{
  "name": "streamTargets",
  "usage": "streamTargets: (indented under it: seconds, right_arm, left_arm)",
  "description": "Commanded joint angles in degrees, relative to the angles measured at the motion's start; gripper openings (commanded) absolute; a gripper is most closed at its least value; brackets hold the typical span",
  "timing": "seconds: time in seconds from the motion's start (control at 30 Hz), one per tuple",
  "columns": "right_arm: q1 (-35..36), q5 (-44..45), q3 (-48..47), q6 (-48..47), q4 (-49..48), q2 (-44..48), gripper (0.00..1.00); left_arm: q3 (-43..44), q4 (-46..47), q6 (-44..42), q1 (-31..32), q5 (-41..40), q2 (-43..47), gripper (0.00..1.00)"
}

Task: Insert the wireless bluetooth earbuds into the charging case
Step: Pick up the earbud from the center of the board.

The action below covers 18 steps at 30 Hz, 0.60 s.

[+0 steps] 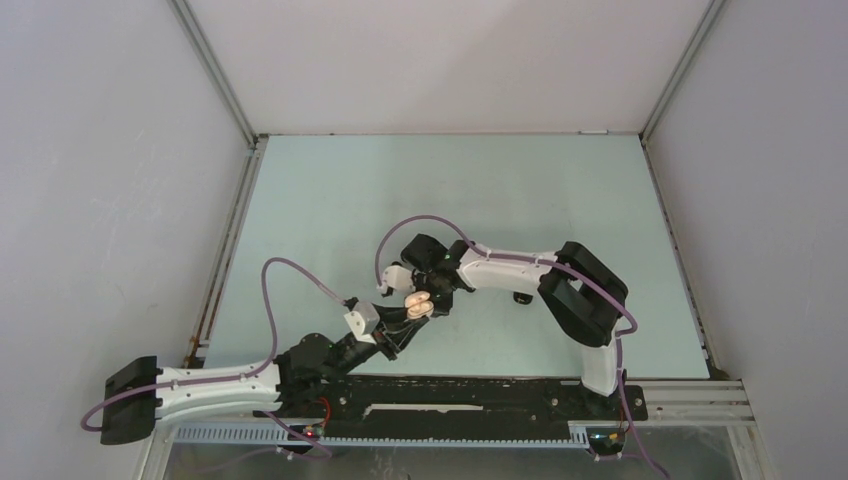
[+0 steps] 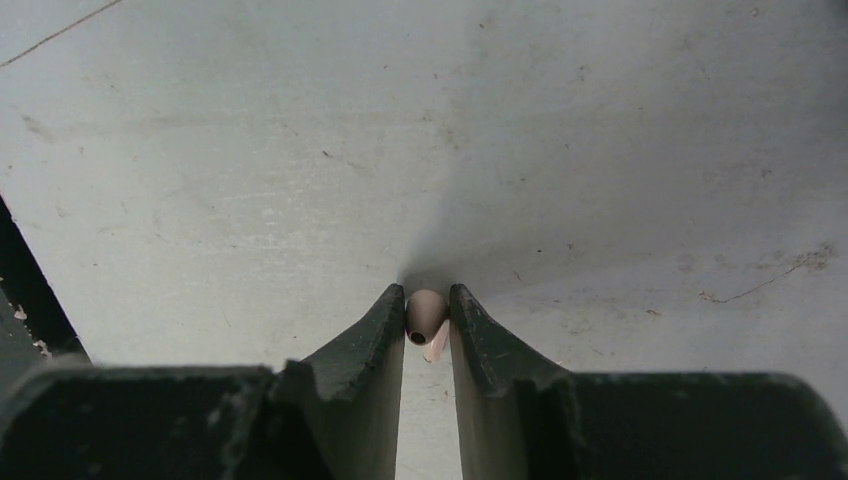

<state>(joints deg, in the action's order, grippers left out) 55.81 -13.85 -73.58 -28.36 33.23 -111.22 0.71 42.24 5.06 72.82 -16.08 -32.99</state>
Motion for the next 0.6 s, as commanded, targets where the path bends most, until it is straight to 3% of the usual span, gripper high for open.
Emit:
streamTargets:
  seconds: [0.0, 0.17, 0.3, 0.43, 0.57]
  right_arm:
    - [0.1, 1.4, 0.5, 1.5, 4.3, -2.4, 0.21]
    - [-3.1, -0.4, 0.5, 0.2, 6.4, 4.0, 0.08]
    - [-8.4, -5.0, -3.8, -3.9, 13.9, 10.0, 0.0]
    - [-14.1, -11.1, -14.8, -9.4, 25.1, 14.0, 0.0]
    - [-18.0, -16.9, -32.8, -11.6, 35.0, 14.9, 0.0]
  left_arm:
    - [1.9, 2.8, 0.1, -0.2, 0.8, -0.2, 0.0]
    - [1.9, 2.8, -0.2, -0.2, 1.1, 0.5, 0.0]
    - [2.4, 2.8, -1.2, -0.2, 1.3, -0.2, 0.0]
    - [3.3, 4.9, -2.6, -0.2, 1.6, -3.2, 0.0]
    - [5.0, 9.3, -4.0, -0.2, 0.6, -8.6, 0.0]
